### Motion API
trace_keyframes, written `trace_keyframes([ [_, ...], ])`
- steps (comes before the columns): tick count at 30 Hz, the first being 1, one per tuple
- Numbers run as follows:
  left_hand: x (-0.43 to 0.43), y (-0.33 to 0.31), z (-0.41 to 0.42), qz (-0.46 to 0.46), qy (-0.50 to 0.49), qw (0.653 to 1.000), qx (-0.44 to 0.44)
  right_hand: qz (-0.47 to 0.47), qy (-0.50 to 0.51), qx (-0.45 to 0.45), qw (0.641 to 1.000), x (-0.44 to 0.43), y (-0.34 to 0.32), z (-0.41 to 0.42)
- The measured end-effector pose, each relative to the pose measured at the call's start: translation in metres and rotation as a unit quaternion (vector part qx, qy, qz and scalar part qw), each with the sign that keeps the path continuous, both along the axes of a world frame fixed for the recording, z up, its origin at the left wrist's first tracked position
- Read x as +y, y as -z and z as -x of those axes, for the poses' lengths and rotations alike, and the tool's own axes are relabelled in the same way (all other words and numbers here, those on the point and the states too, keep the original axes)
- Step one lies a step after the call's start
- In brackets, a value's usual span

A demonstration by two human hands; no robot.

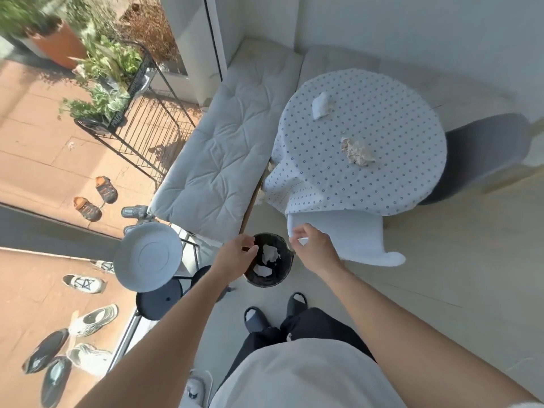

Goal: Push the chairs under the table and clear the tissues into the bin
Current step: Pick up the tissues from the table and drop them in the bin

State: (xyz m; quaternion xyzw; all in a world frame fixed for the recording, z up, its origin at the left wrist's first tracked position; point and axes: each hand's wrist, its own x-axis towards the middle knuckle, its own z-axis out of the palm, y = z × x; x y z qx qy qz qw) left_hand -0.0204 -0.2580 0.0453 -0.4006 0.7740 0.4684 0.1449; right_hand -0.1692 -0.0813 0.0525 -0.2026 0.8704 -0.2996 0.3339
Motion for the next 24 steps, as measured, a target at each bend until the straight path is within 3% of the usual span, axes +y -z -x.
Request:
trace_keyframes([
  [12, -0.031, -0.042, 0.12, 0.055, 0.057, 0.996, 0.049, 0.04, 0.098, 0.054, 0.993, 0.035, -0.04, 0.138],
  [24, -0.059, -0.022, 0.318, 0.054, 0.033, 0.997, 0.045, 0.024, 0.153, 0.023, 0.988, 0.057, 0.0, 0.318],
])
